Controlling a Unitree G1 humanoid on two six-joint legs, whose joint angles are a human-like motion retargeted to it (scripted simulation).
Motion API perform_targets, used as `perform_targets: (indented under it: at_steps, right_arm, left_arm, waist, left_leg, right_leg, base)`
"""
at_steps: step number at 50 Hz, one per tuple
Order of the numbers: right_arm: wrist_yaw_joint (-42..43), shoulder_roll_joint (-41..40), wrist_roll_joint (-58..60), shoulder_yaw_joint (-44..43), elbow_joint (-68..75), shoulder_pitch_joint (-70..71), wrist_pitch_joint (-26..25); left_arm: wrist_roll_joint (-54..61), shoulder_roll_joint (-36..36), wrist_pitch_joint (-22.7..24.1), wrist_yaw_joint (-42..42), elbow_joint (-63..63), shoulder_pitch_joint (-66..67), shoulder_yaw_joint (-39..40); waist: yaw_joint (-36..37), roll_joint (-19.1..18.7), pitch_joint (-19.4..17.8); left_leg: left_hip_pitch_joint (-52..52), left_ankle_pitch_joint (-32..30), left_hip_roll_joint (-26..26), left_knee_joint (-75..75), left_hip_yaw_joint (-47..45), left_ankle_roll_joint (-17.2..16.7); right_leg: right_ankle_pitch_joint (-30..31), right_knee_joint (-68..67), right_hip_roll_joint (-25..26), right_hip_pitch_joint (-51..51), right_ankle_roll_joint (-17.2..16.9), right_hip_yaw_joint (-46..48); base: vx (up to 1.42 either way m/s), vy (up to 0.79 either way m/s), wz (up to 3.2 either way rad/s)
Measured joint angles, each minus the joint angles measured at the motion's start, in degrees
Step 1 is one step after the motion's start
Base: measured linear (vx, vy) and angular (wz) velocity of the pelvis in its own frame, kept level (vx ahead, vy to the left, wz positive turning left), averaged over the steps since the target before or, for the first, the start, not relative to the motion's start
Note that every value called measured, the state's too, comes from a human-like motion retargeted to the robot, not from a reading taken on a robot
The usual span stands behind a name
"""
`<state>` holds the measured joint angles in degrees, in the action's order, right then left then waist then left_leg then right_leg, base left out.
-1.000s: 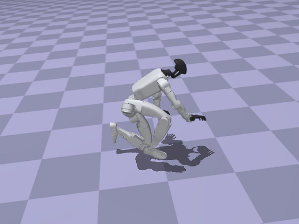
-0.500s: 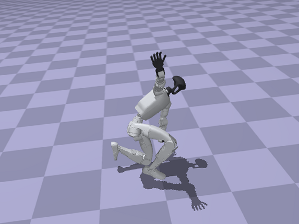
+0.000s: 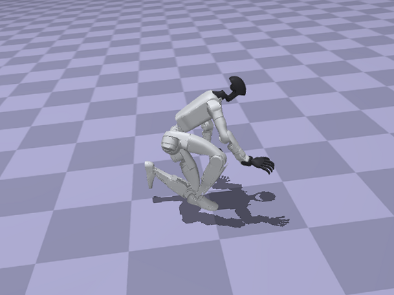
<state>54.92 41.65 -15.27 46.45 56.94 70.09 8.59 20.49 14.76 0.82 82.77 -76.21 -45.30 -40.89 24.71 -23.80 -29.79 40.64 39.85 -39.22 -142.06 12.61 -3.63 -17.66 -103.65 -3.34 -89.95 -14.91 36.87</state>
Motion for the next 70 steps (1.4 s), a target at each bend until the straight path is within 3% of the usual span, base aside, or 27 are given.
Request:
perform_targets:
  at_steps: [3,5,8,10,12,15,19,27,30,36,40,46,50,53,55,58,62,65,67,70]
  right_arm:
    - [1.98,0.38,31.52,17.77,-2.87,8.27,-10.36]
    - [0.95,-0.58,45.2,24.76,-3.66,13.14,-14.37]
    - [0.91,-0.96,48.28,28.09,-4.68,16.17,-15.34]
    - [-0.16,0.72,44.83,28.99,-3.16,17.0,-15.08]
    - [-2.5,3.62,37.01,28.54,-1.27,16.66,-11.36]
    - [-6.65,9.32,27.07,24.67,3.32,15.04,-5.78]
    - [-10.3,19.07,28.06,24.07,15.64,13.16,-9.34]
    - [-10.32,37.8,-18.03,10.11,29.73,14.52,-6.1]
    - [-9.3,43.1,-27.23,6.93,32.97,15.6,-5.98]
    - [-7.7,45.64,-33.72,3.82,36.95,15.35,-7.21]
    - [-8.1,41.81,-31.84,3.04,36.68,12.88,-8.4]
    - [-15.78,32.21,-24.71,1.01,31.78,9.32,-9.02]
    - [-16.5,20.76,-19.81,0.44,24.76,6.18,-6.76]
    - [-16.09,9.89,-21.24,1.81,12.8,4.63,-2.16]
    - [-16.13,5.42,-12.3,10.06,3.53,4.62,-1.11]
    - [-12.56,0.67,10.87,19.08,-6.13,9.26,-4.7]
    - [-8.12,-2.46,32.7,25.8,-9.49,14.93,-10.47]
    - [-3.7,-0.85,41.28,28.23,-6.47,17.19,-13.65]
    - [-0.94,2.22,39.95,27.65,-3.6,17.78,-13.55]
    - [-1.21,8.05,28.94,23.13,2.31,15.12,-10.4]
  left_arm:
    - [-0.94,-5.84,1.01,0.47,1.02,-4.16,-2.66]
    - [-1.9,-7.87,1.37,0.93,1.56,-6.18,-3.65]
    - [-2.39,-8.54,1.49,1.48,1.57,-7.49,-4.61]
    - [-2.49,-8.45,0.83,0.97,0.54,-7.87,-4.61]
    - [-2.58,-7.46,0.2,0.4,-1.17,-7.76,-3.67]
    - [-4.56,-3.5,-1.12,-0.68,-2.95,-5.8,-0.5]
    - [-7.89,6.42,-1.43,0.16,-1.12,0.11,3.58]
    - [-4.92,20.02,-2.47,-2.73,-2.58,11.3,13.18]
    - [-3.34,23.48,-2.57,-3.38,-3.04,15.39,16.77]
    - [-0.83,25.66,-2.56,-3.09,-4.05,20.36,21.49]
    - [-0.17,24.39,-2.59,-2.64,-4.37,19.89,21.05]
    - [-1.87,18.67,-3.37,-3.28,-2.53,13.48,15.18]
    - [-3.59,13.3,-3.78,-3.04,-0.89,7.8,11.38]
    - [-3.45,8.97,-4.0,-4.01,-0.39,4.03,8.5]
    - [-2.8,6.2,-2.13,-3.16,0.84,1.22,5.81]
    - [-4.52,1.04,-1.6,-2.32,2.74,-2.07,4.51]
    - [-6.26,-5.32,-1.21,-1.49,4.81,-6.38,3.32]
    - [-7.23,-7.47,-0.71,-0.63,5.2,-8.5,2.68]
    - [-8.29,-7.4,-1.31,-0.85,4.79,-8.56,3.24]
    - [-8.6,-5.25,-1.67,-0.39,3.0,-8.5,4.32]
  waist:
    - [6.28,-5.43,0.0]
    - [9.21,-5.99,0.0]
    - [10.56,-5.99,0.0]
    - [9.96,-5.97,0.0]
    - [8.05,-5.14,0.0]
    - [3.48,-0.6,0.0]
    - [-4.25,8.28,0.0]
    - [-20.77,22.76,0.0]
    - [-26.02,26.27,0.0]
    - [-32.46,28.67,0.0]
    - [-32.02,27.17,0.0]
    - [-22.42,19.61,0.0]
    - [-13.84,13.45,0.0]
    - [-8.11,9.39,0.0]
    - [-3.34,6.69,0.0]
    - [3.06,1.52,0.0]
    - [10.07,-4.48,0.0]
    - [12.57,-5.94,0.0]
    - [11.65,-5.67,0.0]
    - [9.42,-2.68,0.0]
  left_leg:
    - [0.65,0.14,1.85,-0.82,1.31,-0.45]
    - [0.94,0.3,2.68,-1.12,2.15,-1.21]
    - [1.23,0.29,3.08,-0.99,3.01,-2.0]
    - [1.27,0.52,2.6,-0.75,3.77,-2.44]
    - [1.22,0.7,1.75,-0.48,4.24,-2.5]
    - [0.8,0.87,0.56,0.04,4.37,-2.23]
    - [-0.15,0.38,-0.2,0.91,3.37,-1.25]
    - [-2.82,-0.83,0.6,2.96,0.1,-0.45]
    - [-3.38,-0.77,-0.39,3.47,-1.11,0.36]
    - [-3.28,-0.36,-3.31,3.54,-3.07,2.85]
    - [-2.51,0.0,-5.14,2.89,-3.75,4.32]
    - [-0.52,0.44,-7.58,1.14,-3.4,5.22]
    - [0.59,0.4,-7.13,-0.07,-2.58,4.17]
    - [1.11,0.07,-5.24,-0.94,-1.97,2.45]
    - [1.47,-0.35,-3.91,-1.6,-1.69,1.81]
    - [2.03,-0.57,-2.16,-2.68,-0.97,0.6]
    - [3.05,-0.46,-0.75,-3.9,0.24,-0.22]
    - [3.61,-0.2,-0.41,-4.26,1.14,-0.44]
    - [3.85,-0.06,-0.53,-4.15,1.72,-0.8]
    - [3.9,0.17,-1.02,-3.8,2.67,-1.0]
  right_leg:
    - [0.61,0.21,-1.04,0.0,-0.04,1.42]
    - [0.98,0.36,-1.5,0.0,-0.07,2.33]
    - [1.38,0.43,-1.81,0.0,-0.09,2.93]
    - [1.65,0.28,-1.9,0.0,-0.08,3.09]
    - [1.78,-0.03,-1.84,0.0,-0.05,2.92]
    - [1.54,-0.75,-1.61,0.0,-0.02,2.21]
    - [0.92,-1.97,-1.41,0.0,0.03,0.59]
    - [0.18,-3.88,-0.74,0.0,0.02,-2.67]
    - [-0.23,-4.5,-0.65,0.0,0.03,-3.64]
    - [-0.87,-5.05,-0.9,0.0,0.07,-4.68]
    - [-0.73,-4.57,-1.0,0.0,0.07,-4.37]
    - [0.06,-2.2,-0.3,0.0,0.04,-2.16]
    - [0.81,-0.25,0.37,0.0,0.0,-0.58]
    - [1.73,1.03,0.57,0.0,-0.04,0.53]
    - [2.75,1.79,0.5,0.0,-0.07,1.45]
    - [4.0,2.46,-0.07,0.0,-0.09,3.03]
    - [5.22,2.94,-1.1,0.0,-0.09,4.88]
    - [5.69,3.09,-1.63,0.0,-0.09,5.68]
    - [5.63,2.96,-1.93,0.0,-0.09,5.75]
    - [5.64,2.61,-1.9,0.0,-0.09,5.87]
  base:
    - [-0.08,-0.09,0.02]
    - [-0.05,-0.12,0.07]
    - [-0.01,-0.09,0.1]
    - [0.03,-0.06,0.16]
    - [0.03,-0.01,0.09]
    - [0.08,-0.02,0.19]
    - [0.09,0.0,0.15]
    - [0.08,0.0,0.09]
    - [0.07,0.03,0.06]
    - [0.0,0.0,0.0]
    - [-0.02,0.01,-0.04]
    - [-0.11,0.05,-0.28]
    - [-0.15,0.03,-0.34]
    - [-0.16,0.0,-0.26]
    - [-0.16,-0.03,-0.26]
    - [-0.14,-0.06,-0.14]
    - [-0.11,-0.07,-0.01]
    - [-0.04,-0.06,0.07]
    - [0.0,0.0,0.0]
    - [0.05,-0.02,0.08]
